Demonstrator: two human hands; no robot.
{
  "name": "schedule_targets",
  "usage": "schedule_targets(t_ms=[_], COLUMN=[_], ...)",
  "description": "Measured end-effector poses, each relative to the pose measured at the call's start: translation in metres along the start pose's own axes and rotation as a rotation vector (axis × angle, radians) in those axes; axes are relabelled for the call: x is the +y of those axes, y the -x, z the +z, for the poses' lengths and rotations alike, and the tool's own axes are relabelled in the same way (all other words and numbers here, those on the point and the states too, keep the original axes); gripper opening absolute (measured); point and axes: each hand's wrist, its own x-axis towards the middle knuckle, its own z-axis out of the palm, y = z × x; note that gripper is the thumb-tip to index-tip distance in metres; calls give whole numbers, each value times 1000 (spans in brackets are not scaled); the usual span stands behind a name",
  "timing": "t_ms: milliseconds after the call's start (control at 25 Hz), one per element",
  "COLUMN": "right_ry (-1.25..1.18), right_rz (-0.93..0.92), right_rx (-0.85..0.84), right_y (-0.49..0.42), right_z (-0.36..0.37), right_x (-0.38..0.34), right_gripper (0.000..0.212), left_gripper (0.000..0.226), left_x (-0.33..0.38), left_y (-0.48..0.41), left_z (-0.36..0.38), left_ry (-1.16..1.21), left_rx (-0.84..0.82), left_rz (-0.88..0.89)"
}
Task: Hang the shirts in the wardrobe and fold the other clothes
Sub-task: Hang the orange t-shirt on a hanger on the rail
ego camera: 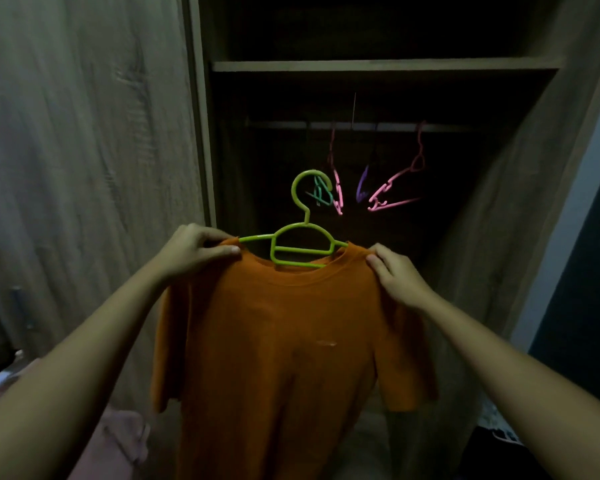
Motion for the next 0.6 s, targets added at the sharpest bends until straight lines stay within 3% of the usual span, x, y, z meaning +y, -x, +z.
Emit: schedule_targets(t_ms=[200, 440, 600], right_ry=[-91, -44, -18], right_rz=[-29, -43, 37], right_rx=[-17, -17, 142], right_y=[-8, -9, -14], right_z=[5, -15, -18], right_x=[-8, 1, 13], right_gripper=[22, 22, 27], left_gripper=[19, 15, 26], left_x=[10, 2, -5], left_y=[-10, 2, 2], left_z=[3, 1, -10], left_ry=[-118, 83, 66], left_rx=[8, 37, -25], left_rz=[29, -5, -71])
